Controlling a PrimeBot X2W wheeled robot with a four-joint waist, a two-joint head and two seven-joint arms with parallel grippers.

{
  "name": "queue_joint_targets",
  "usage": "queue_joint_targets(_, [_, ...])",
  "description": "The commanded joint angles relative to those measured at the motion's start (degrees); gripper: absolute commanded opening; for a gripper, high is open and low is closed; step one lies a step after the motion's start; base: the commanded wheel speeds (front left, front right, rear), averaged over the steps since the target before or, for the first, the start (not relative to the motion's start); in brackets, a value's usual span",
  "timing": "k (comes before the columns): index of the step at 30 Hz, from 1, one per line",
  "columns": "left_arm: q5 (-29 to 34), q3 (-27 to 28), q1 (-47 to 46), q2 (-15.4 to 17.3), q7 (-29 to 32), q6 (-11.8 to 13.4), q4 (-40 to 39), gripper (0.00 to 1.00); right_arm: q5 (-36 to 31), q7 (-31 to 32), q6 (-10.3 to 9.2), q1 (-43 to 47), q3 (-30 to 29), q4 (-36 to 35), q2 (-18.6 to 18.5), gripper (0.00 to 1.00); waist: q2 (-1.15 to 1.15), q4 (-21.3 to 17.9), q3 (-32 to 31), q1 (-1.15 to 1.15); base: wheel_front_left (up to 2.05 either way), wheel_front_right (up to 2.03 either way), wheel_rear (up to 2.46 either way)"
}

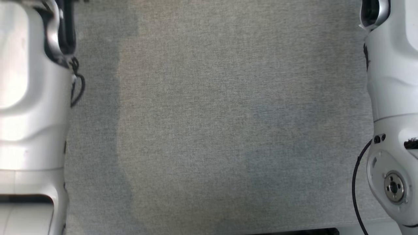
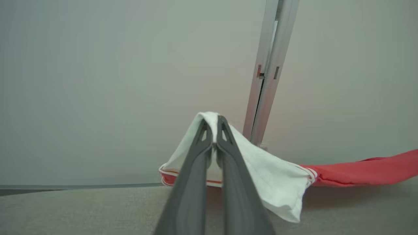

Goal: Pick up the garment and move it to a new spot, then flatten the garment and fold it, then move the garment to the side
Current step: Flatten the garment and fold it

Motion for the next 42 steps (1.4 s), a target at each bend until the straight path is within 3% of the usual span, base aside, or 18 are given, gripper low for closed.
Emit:
queue_joint_targets(1, [-0.2, 0.7, 1.7, 0.2, -0.7, -0.4, -1.1, 0.0, 1.1, -0.4, -0.05, 1.3, 0.4, -1.8, -0.2, 0.0, 0.0, 1.4, 1.9, -0.01, 0.0, 0.0, 0.0])
queue_joint_targets(14, [-0.5, 5.7, 21.1, -0.1, -1.1, -1.0, -17.6, 0.0, 11.2, -0.4, -0.06, 18.1, 2.9, -17.6, -0.1, 0.0, 0.0, -0.2, -4.0, -0.01, 0.0, 0.0, 0.0])
queue_joint_targets(23, [1.1, 7.8, 41.9, -2.4, -1.1, -1.2, -29.6, 0.0, 20.4, -0.4, -0.07, 34.0, 5.6, -24.4, 0.0, 0.0, 0.0, -1.1, -14.1, -0.01, 0.0, 0.0, 0.0])
queue_joint_targets(32, [0.3, 7.0, 61.7, -3.9, -0.5, 0.2, -36.6, 0.0, 24.9, -0.4, -0.07, 50.7, 7.8, -31.6, 0.0, 0.0, 0.0, -1.7, -25.8, -0.01, 0.0, 0.0, 0.0])
queue_joint_targets(42, [-1.6, 6.6, 76.5, -3.0, 3.7, 1.8, -45.2, 0.0, 29.1, -0.4, -0.07, 69.3, 6.6, -40.0, 0.0, 0.0, 0.0, -0.3, -34.8, -0.01, 0.0, 0.0, 0.0])
